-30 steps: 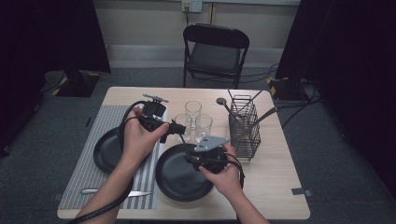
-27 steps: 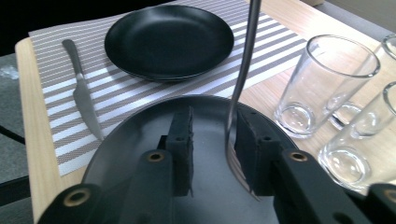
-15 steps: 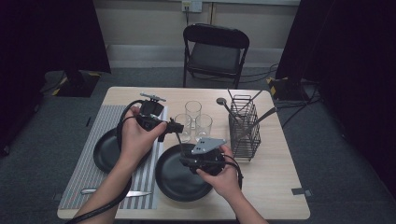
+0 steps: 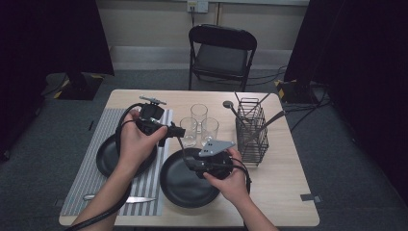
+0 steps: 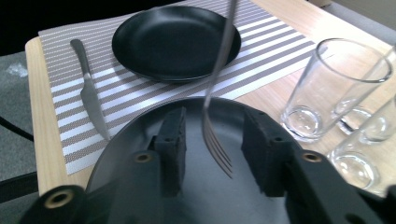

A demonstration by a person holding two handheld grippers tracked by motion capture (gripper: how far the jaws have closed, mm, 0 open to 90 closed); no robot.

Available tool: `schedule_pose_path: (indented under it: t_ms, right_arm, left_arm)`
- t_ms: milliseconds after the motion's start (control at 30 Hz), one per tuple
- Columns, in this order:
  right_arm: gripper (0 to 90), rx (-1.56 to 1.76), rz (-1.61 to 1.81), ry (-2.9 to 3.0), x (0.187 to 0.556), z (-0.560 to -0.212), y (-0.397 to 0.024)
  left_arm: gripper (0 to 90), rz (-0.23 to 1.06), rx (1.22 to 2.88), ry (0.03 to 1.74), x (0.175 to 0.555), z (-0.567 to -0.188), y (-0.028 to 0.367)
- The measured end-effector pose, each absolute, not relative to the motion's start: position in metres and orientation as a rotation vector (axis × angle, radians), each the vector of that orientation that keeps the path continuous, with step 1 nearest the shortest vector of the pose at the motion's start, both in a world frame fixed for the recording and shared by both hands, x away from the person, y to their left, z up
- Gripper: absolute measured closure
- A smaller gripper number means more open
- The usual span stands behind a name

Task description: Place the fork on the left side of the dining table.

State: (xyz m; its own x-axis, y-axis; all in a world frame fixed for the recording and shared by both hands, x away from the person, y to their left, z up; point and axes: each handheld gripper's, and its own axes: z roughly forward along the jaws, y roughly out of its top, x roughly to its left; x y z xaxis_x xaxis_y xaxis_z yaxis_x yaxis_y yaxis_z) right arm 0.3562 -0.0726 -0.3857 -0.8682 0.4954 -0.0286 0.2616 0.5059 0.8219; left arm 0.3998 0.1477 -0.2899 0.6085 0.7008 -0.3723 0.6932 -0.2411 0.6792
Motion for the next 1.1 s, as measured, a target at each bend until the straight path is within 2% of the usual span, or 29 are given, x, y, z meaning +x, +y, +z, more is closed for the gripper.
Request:
schedule_pose_path:
  t_ms: [100, 200, 300, 567, 600, 633, 700, 1100]
  right_arm:
    - [54.5, 0.648, 1.299, 2.484, 0.358, -0.384, -0.075]
    - [58.7, 0.633, 1.309, 2.5, 0.359, -0.385, -0.075]
    - [58.6, 0.616, 1.303, 2.516, 0.358, -0.387, -0.07]
    - [77.5, 0.578, 1.255, 2.523, 0.357, -0.39, -0.065]
    - [77.5, 0.578, 1.255, 2.523, 0.357, -0.39, -0.065]
    - [84.3, 0.565, 1.239, 2.517, 0.357, -0.39, -0.066]
    - [86.2, 0.569, 1.223, 2.515, 0.356, -0.39, -0.067]
    - [84.5, 0.592, 1.176, 2.471, 0.358, -0.39, -0.072]
  left_arm:
    - [77.9, 0.011, 1.965, 1.113, 0.4, -0.29, 0.15]
    - [77.9, 0.005, 1.963, 1.111, 0.399, -0.291, 0.151]
    - [77.9, 0.0, 1.968, 1.105, 0.399, -0.29, 0.15]
    - [77.9, -0.01, 1.976, 1.09, 0.396, -0.287, 0.146]
    - [77.9, -0.01, 1.976, 1.09, 0.396, -0.287, 0.146]
    - [77.9, -0.01, 1.976, 1.091, 0.396, -0.287, 0.146]
    - [77.9, -0.016, 1.978, 1.092, 0.397, -0.287, 0.147]
    - [77.9, -0.034, 1.991, 1.095, 0.397, -0.289, 0.146]
